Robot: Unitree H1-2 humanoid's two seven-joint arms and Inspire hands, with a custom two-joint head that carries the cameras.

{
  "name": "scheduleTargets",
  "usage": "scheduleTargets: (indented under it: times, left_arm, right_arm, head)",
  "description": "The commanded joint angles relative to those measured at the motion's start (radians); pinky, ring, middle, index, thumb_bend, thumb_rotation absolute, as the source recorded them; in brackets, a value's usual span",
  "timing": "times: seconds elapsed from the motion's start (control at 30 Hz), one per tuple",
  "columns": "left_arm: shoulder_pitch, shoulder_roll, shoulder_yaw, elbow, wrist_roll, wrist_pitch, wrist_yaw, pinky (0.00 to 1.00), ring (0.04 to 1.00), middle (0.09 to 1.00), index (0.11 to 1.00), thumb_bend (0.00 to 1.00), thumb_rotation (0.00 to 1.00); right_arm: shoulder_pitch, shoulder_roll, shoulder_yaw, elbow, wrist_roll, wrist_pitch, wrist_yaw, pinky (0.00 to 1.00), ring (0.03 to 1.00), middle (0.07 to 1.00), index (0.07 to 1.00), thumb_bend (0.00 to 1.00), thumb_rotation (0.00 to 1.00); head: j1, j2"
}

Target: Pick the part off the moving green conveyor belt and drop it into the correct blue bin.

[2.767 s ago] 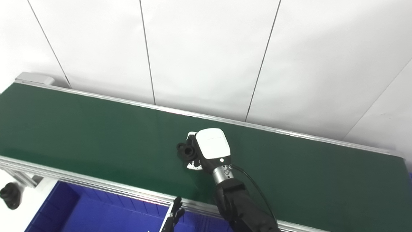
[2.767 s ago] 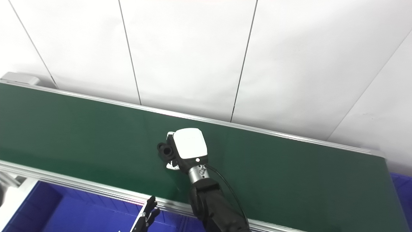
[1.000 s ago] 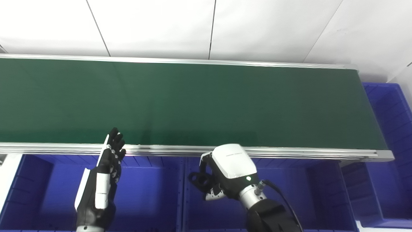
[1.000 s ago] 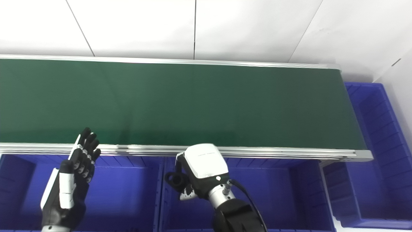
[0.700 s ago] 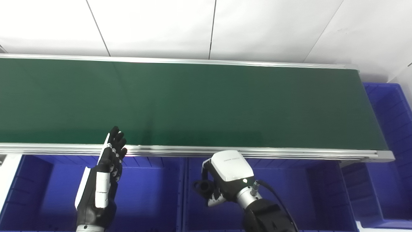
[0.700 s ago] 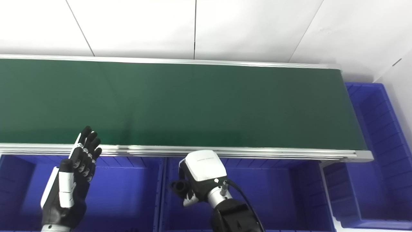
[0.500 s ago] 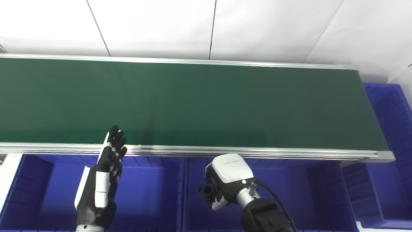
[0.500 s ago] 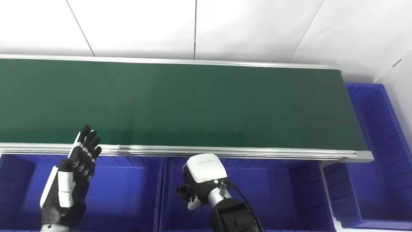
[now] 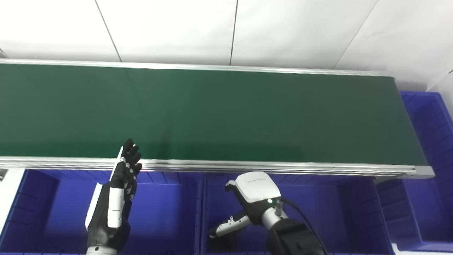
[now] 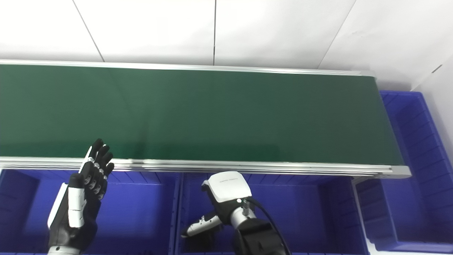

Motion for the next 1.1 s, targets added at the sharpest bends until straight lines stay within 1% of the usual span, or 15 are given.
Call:
scheduleTargets:
  times: [0.0,0.03,0.1,0.17,0.2,0.23,0.27,0.3,0.37,0.43,0.5,0.57,0.7,0.77,1.07]
  left_arm:
    - [0.015,0.001,-0.007,-0.034,0.004,-0.02,-0.01,1.0,1.0,1.0,1.0,0.68,1.0]
    - [0.016,0.001,-0.007,-0.033,0.003,-0.021,-0.01,1.0,1.0,1.0,1.0,0.69,1.0]
    - [0.017,0.001,-0.009,-0.036,0.008,-0.016,-0.009,1.0,1.0,1.0,1.0,0.69,1.0]
    - [0.021,0.002,-0.011,-0.038,0.014,-0.016,-0.009,1.0,1.0,1.0,1.0,0.7,1.0]
    - [0.022,0.003,-0.012,-0.039,0.017,-0.018,-0.009,1.0,1.0,1.0,1.0,0.7,1.0]
    - [0.022,0.005,-0.014,-0.041,0.025,-0.019,-0.011,1.0,1.0,1.0,1.0,0.7,1.0]
    - [0.023,0.006,-0.016,-0.041,0.032,-0.021,-0.011,1.0,1.0,1.0,1.0,0.7,1.0]
    - [0.024,0.006,-0.018,-0.04,0.037,-0.024,-0.011,1.0,0.997,1.0,1.0,0.71,1.0]
    - [0.025,0.005,-0.025,-0.034,0.044,-0.039,-0.014,1.0,0.999,1.0,1.0,0.69,1.0]
    - [0.028,-0.002,-0.033,-0.032,0.062,-0.043,-0.01,1.0,0.999,1.0,1.0,0.69,1.0]
    - [0.033,-0.012,-0.041,-0.029,0.072,-0.047,-0.005,1.0,0.999,1.0,1.0,0.68,1.0]
    - [0.04,-0.022,-0.05,-0.028,0.076,-0.05,0.0,1.0,1.0,1.0,1.0,0.67,1.0]
    - [0.049,-0.034,-0.061,-0.029,0.101,-0.054,0.011,1.0,1.0,1.0,1.0,0.67,1.0]
    - [0.054,-0.038,-0.062,-0.028,0.107,-0.056,0.009,1.0,1.0,1.0,1.0,0.66,1.0]
    - [0.063,-0.04,-0.072,-0.012,0.125,-0.088,0.007,1.0,0.989,0.994,1.0,0.64,1.0]
  right_arm:
    - [0.049,0.044,-0.017,-0.153,0.121,0.017,0.009,0.61,0.745,0.807,0.832,0.91,0.87]
    - [0.08,0.069,-0.034,-0.216,0.206,0.041,0.005,0.64,0.77,0.82,0.838,0.83,0.87]
    - [0.157,0.129,-0.072,-0.31,0.405,0.094,-0.036,0.64,0.779,0.823,0.83,0.8,0.85]
    - [0.24,0.181,-0.104,-0.355,0.603,0.108,-0.108,0.64,0.774,0.822,0.816,0.75,0.84]
    - [0.287,0.204,-0.118,-0.356,0.711,0.079,-0.167,0.65,0.775,0.823,0.813,0.75,0.85]
    - [0.353,0.248,-0.137,-0.342,0.843,0.043,-0.237,0.66,0.77,0.817,0.807,0.72,0.85]
    - [0.409,0.282,-0.153,-0.316,0.962,-0.001,-0.298,0.68,0.766,0.803,0.798,0.74,0.83]
    - [0.445,0.3,-0.17,-0.283,1.057,-0.047,-0.339,0.71,0.776,0.808,0.81,0.73,0.85]
    - [0.457,0.293,-0.206,-0.199,1.161,-0.153,-0.391,0.75,0.796,0.823,0.829,0.7,0.87]
    - [0.431,0.27,-0.241,-0.118,1.193,-0.239,-0.428,0.74,0.792,0.82,0.829,0.69,0.89]
    - [0.402,0.251,-0.27,-0.064,1.209,-0.263,-0.447,0.74,0.794,0.822,0.835,0.73,0.94]
    - [0.382,0.237,-0.278,-0.031,1.22,-0.275,-0.466,0.75,0.806,0.838,0.846,0.78,0.97]
    - [0.35,0.205,-0.266,0.028,1.216,-0.315,-0.519,0.79,0.843,0.879,0.88,0.82,1.0]
    - [0.337,0.194,-0.258,0.05,1.225,-0.329,-0.542,0.84,0.887,0.916,0.913,0.85,1.0]
    - [0.314,0.162,-0.236,0.106,1.238,-0.424,-0.631,0.93,0.949,0.977,0.974,0.85,1.0]
  head:
    - [0.001,-0.005]
    - [0.0,-0.008]
    - [0.002,-0.011]
    - [0.018,-0.008]
    - [0.027,-0.008]
    - [0.038,-0.006]
    - [0.05,-0.003]
    - [0.062,-0.002]
    - [0.094,0.0]
    - [0.112,-0.004]
    - [0.129,-0.008]
    - [0.146,-0.011]
    - [0.163,-0.015]
    - [0.165,-0.017]
    - [0.175,-0.034]
